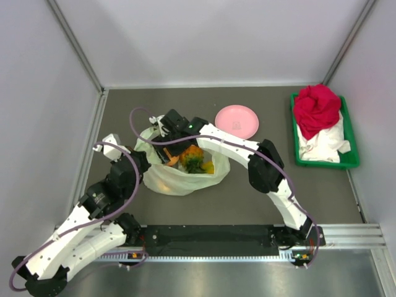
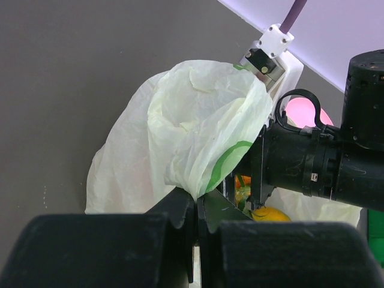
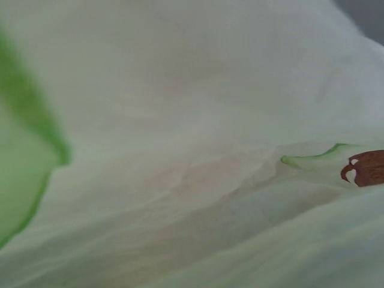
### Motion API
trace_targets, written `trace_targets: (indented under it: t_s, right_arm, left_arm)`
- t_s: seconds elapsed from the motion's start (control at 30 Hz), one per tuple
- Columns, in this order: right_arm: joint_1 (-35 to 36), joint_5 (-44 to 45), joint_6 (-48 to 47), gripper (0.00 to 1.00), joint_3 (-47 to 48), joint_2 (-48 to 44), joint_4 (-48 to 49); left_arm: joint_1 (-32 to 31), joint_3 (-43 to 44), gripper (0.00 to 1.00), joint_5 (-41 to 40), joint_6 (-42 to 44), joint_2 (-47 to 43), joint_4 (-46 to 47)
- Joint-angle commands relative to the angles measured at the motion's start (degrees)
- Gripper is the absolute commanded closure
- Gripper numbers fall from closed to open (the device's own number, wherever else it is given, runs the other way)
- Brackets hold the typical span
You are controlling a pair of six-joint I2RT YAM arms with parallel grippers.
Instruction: Place the fruits into the plastic bag
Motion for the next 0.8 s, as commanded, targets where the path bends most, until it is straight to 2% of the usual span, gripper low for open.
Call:
trace_targets:
  t_s: [0.0,0.07,0.27,0.6,0.77]
  right_arm:
    - [0.24,-0.55,-0.01,0.19,1.52,-2.93,1.06]
    - [0.24,-1.16,-0.01,0.14,1.52,-3.63,1.32]
    - [0.24,-3.01,0.52,0.10,0.99,-5.74,2.55]
    - [0.24,-2.22,1.40,0.09,0.91,-8.55,3.08]
    - [0.24,-1.34,1.40,0.11,-2.78,-12.68,4.13]
  left_arm:
    - [0.23,0.33,1.00,-1.18,-0.38,-1.41,-1.10]
    - [0.23,0.33,1.00,-1.45,-0.56,-1.93,-1.36]
    - [0.23,-0.11,1.00,-1.80,-0.73,-2.29,-1.54]
    - [0.23,-0.37,1.00,-2.06,-1.44,-2.90,-1.80]
    - [0.23,-0.19,1.00,-2.59,-1.44,-3.25,-2.15]
